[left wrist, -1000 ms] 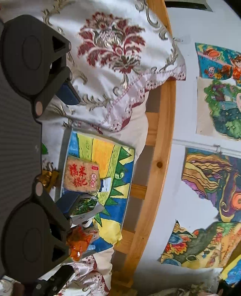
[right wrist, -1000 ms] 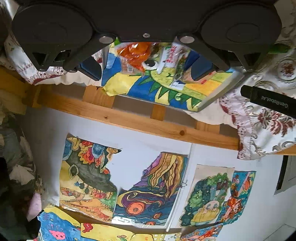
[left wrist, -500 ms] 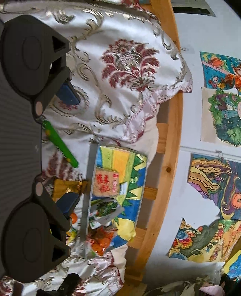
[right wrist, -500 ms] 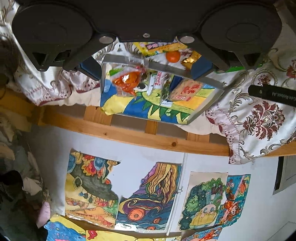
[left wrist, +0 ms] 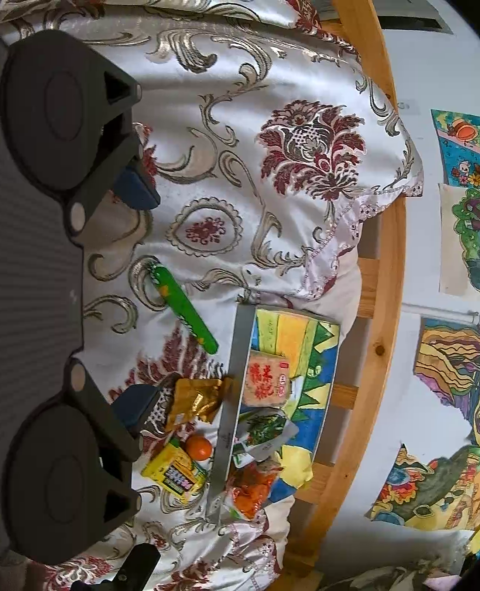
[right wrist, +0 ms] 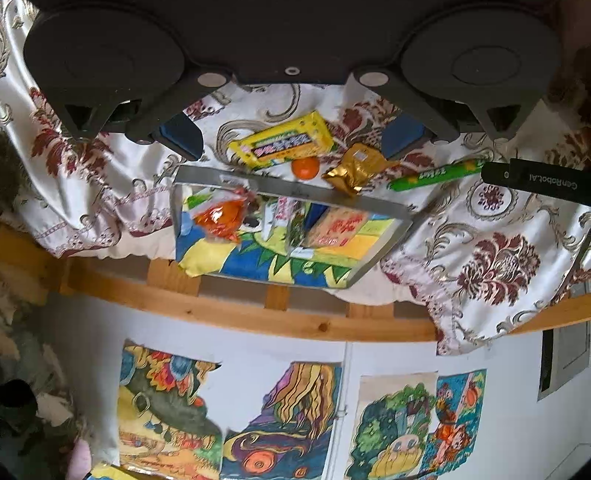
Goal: Organize snacks
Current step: 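Withdraw both tools from the tray back over the remaining snacks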
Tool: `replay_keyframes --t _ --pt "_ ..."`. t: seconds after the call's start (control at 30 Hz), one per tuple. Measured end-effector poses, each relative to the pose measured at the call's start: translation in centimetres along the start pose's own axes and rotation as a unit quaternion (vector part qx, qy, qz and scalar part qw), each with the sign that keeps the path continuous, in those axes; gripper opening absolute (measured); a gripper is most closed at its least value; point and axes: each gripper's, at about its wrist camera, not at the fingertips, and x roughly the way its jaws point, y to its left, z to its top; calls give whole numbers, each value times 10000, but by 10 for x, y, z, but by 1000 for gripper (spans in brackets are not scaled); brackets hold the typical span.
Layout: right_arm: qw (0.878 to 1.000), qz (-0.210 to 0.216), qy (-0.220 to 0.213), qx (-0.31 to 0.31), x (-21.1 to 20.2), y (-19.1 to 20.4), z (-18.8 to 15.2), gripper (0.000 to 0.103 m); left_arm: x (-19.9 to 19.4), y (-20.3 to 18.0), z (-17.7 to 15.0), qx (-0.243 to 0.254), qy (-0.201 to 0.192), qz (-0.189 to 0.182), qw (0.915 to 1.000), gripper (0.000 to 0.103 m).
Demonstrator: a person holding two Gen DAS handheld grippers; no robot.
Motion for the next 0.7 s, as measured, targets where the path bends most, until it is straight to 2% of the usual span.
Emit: replay_keyframes --t 0.7 --pt "9984 215 493 172 17 1 -7 102 11 -7 0 352 186 122 9991 102"
